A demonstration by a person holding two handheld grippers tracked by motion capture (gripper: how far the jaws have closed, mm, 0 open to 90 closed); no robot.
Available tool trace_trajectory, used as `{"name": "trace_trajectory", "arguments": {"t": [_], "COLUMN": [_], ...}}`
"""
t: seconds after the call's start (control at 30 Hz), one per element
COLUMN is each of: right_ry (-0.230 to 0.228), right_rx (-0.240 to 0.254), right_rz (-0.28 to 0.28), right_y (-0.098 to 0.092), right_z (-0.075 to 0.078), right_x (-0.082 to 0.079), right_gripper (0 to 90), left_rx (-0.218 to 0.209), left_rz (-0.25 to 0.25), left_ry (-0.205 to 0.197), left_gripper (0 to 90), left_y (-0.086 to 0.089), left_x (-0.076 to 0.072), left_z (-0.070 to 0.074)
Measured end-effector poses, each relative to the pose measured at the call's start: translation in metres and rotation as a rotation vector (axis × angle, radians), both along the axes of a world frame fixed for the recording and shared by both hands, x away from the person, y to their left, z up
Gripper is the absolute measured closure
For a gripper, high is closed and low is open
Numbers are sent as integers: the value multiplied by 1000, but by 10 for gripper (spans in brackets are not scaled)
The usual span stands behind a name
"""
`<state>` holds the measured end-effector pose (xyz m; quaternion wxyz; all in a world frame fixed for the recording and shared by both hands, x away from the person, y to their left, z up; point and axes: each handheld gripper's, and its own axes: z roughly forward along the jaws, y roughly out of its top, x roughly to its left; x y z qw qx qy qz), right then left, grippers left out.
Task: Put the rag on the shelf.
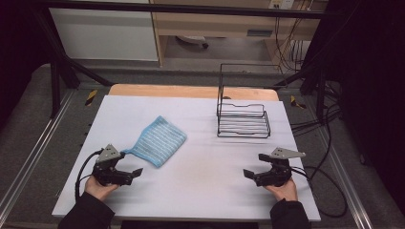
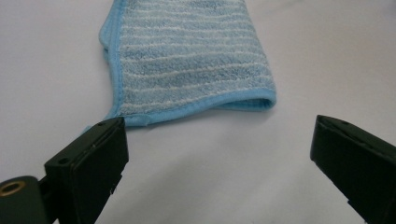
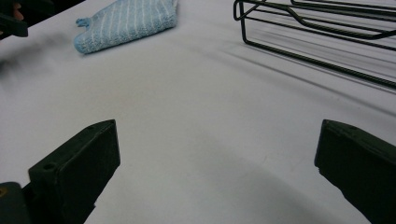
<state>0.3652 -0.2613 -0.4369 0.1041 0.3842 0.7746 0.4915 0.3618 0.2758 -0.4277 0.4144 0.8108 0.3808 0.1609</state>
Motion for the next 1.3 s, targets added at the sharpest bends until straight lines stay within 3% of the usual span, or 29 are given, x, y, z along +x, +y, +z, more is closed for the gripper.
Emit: {"name": "trace_trajectory", "arguments": {"t": [0.4,0.53,0.8,0.9,0.93,1.1,1.17,1.3], "right_ry": [0,2,3,4,7,2,4,4], "right_rx": [-7,-13,-25,-27,-26,-29,-29,-29], "right_rz": [0,-1,-1,0,-1,-1,-3,-3], "right_y": [1,2,3,3,3,3,3,3], "right_z": [0,0,-2,-2,-2,-1,-1,-1], "right_x": [0,0,0,0,0,1,0,1], "right_gripper": [8,8,8,8,8,8,8,8], "left_rx": [9,10,60,67,92,125,161,182], "left_rz": [10,12,-4,-12,-26,-48,-51,-43], "left_ry": [-5,-2,5,12,18,41,50,67], "left_gripper": [59,73,115,151,167,259,291,357], "left_y": [-11,-21,-51,-60,-69,-86,-95,-102], "left_x": [1,4,14,17,20,28,34,41], "left_z": [10,15,26,25,24,18,12,6]}}
